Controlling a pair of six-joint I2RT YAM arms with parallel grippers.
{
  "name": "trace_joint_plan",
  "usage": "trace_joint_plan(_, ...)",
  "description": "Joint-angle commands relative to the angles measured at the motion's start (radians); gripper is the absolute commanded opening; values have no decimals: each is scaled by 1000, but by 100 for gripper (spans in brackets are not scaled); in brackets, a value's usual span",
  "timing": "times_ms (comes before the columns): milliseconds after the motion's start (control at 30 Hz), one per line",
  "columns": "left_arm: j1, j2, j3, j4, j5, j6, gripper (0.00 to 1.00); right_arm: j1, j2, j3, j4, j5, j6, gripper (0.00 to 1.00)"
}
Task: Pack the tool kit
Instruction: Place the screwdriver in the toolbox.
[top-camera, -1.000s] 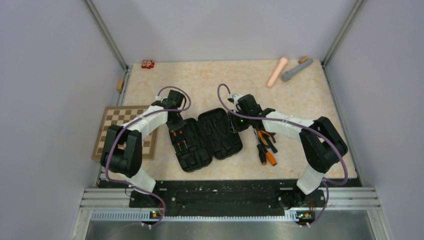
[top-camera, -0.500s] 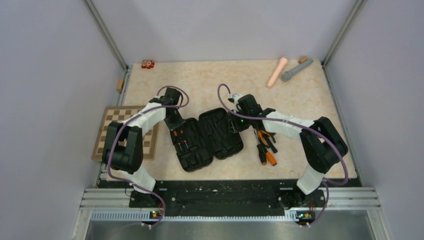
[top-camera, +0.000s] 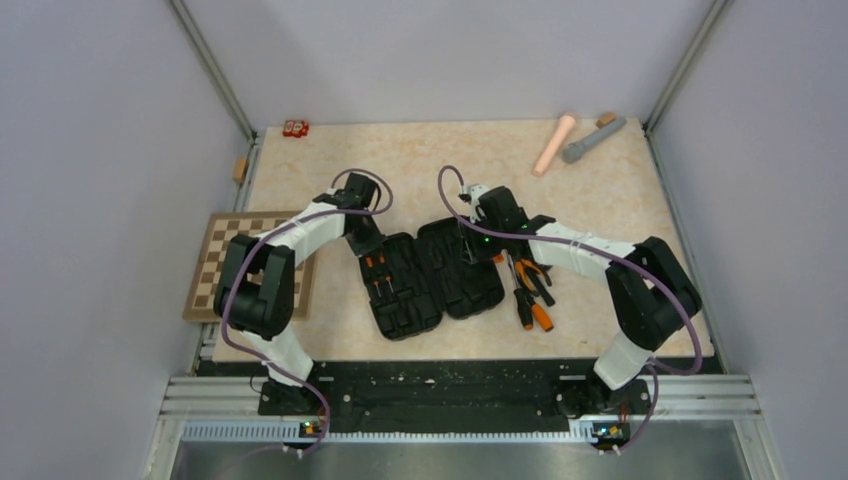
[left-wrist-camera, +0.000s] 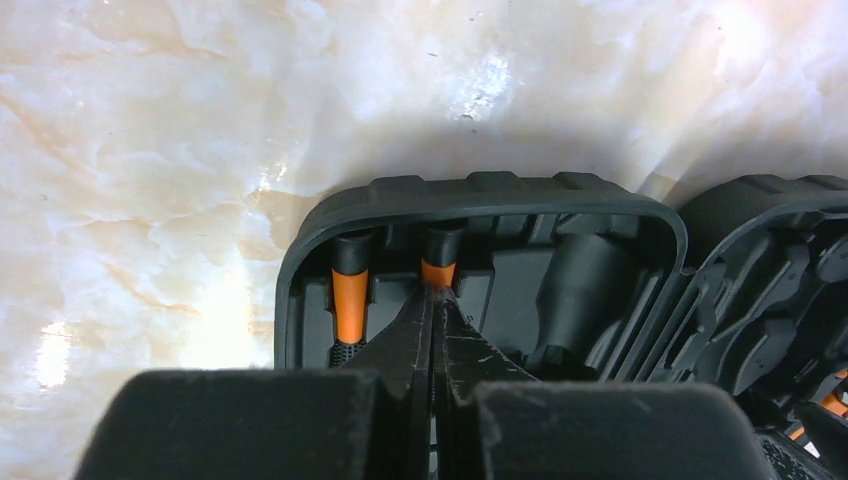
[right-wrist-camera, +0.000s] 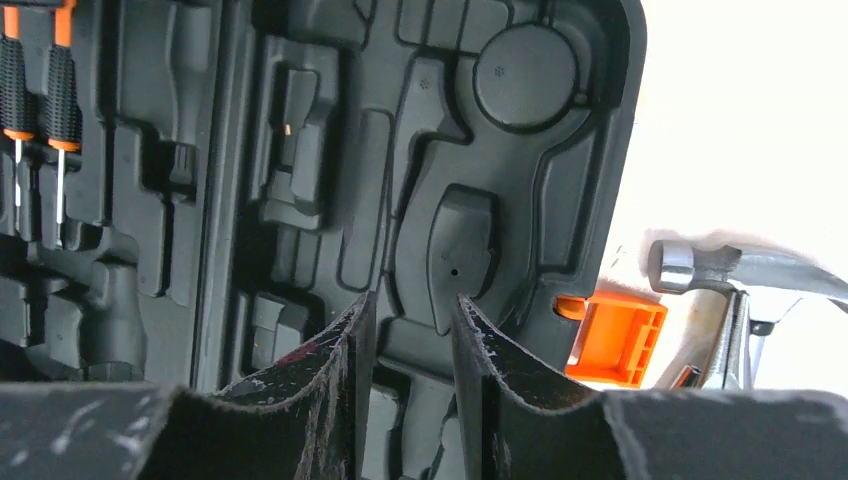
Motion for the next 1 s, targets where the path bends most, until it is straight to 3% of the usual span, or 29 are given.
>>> trace_joint_plan(0,-46,38,-52,-50,-40,-26,4,-3,-69,10,13,2,-17,33)
trace_joint_plan(233,-100,-113,75,-158,-197,-2,23,-3,-107,24,0,17,-19,34)
trace_joint_plan(433,-159,-157,65,-179,-204,-16,26,-4,-120,20,-16,34,-20,34)
trace_joint_plan(733,-189,-82,12,-128,-170,-28,11,-3,-139,-2,-20,41,-15,34)
trace_joint_plan(967,-188,-26,-48,-89,-148,-40,4,-4,-147,-10,-25,50,-15,34)
